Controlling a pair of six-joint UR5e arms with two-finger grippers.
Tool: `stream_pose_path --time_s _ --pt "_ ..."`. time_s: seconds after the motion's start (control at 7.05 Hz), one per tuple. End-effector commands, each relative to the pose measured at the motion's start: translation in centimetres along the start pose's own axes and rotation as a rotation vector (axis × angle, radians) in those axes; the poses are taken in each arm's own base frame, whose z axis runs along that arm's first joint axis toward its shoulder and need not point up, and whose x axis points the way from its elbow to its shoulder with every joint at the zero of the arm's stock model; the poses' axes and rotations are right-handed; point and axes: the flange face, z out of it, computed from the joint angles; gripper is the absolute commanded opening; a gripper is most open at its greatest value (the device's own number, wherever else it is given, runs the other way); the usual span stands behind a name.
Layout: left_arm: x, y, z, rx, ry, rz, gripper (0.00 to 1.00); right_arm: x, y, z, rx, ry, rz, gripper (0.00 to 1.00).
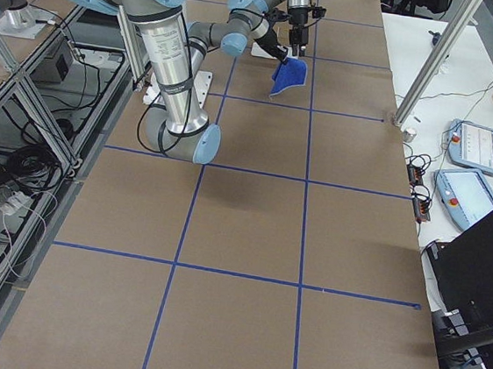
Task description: Hang towel on rack
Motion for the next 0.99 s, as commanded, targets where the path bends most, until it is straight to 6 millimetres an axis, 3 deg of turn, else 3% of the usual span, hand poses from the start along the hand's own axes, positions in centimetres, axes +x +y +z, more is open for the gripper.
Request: stream_pose_path --time_s 0.0,0.28,0.57,0.71,0.85 --pt "-0.1 0.4 0.5 0.01 -0.001 0.004 0.78 -0.2 -0.2 -0.2 0.004 -0.003 0.004 0.0" --pt "-0.2 1.4 1.3 0.017 -0.001 0.01 0.67 -0.1 -0.3 -0.2 0.007 -0.003 0.006 0.0" --pt "-0.3 1.4 1.3 0.016 0.001 0.015 0.16 -0.1 -0.1 -0.2 0.004 -0.003 0.004 0.0" --pt "-0.3 1.4 1.1 0.017 0.005 0.017 0.0 -0.1 0.2 -0.1 0.0 -0.003 0.004 0.0" --pt "-0.3 1.4 1.0 0.017 0.005 0.017 0.0 -0.4 0.4 -0.1 -0.002 -0.007 0.0 0.0"
